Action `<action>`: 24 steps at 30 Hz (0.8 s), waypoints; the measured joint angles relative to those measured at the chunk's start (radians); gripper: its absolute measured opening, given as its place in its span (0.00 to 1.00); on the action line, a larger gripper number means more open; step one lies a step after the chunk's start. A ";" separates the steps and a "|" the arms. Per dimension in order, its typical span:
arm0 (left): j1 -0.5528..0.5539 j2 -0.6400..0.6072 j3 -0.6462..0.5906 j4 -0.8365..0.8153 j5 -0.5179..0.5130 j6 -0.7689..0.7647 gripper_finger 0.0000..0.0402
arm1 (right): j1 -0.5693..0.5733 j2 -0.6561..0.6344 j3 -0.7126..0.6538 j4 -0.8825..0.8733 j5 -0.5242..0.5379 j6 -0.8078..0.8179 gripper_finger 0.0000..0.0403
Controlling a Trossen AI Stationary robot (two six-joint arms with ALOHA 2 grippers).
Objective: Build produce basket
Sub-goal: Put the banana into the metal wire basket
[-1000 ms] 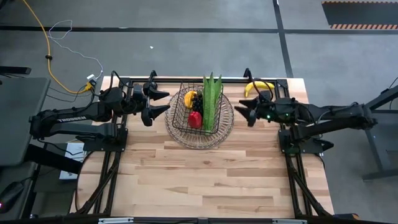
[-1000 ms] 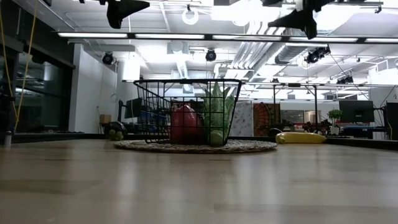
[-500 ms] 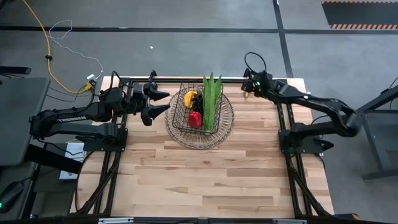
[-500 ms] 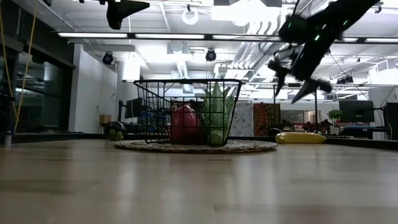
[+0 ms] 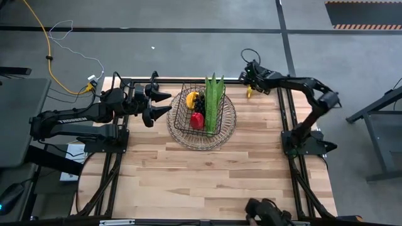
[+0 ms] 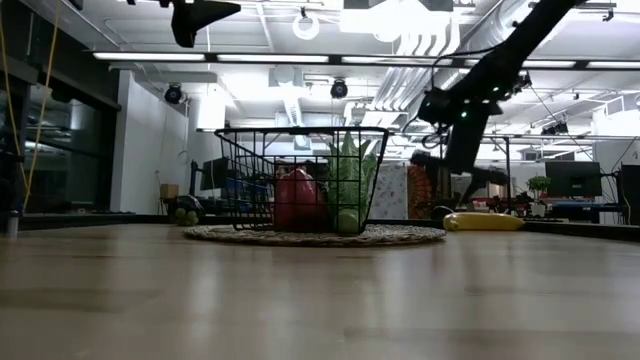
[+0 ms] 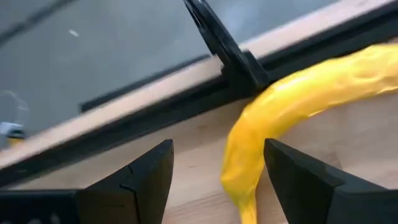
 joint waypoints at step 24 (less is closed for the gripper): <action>0.000 0.000 0.000 -0.058 0.000 0.061 0.79 | 0.001 0.151 0.081 -0.114 0.074 0.206 0.60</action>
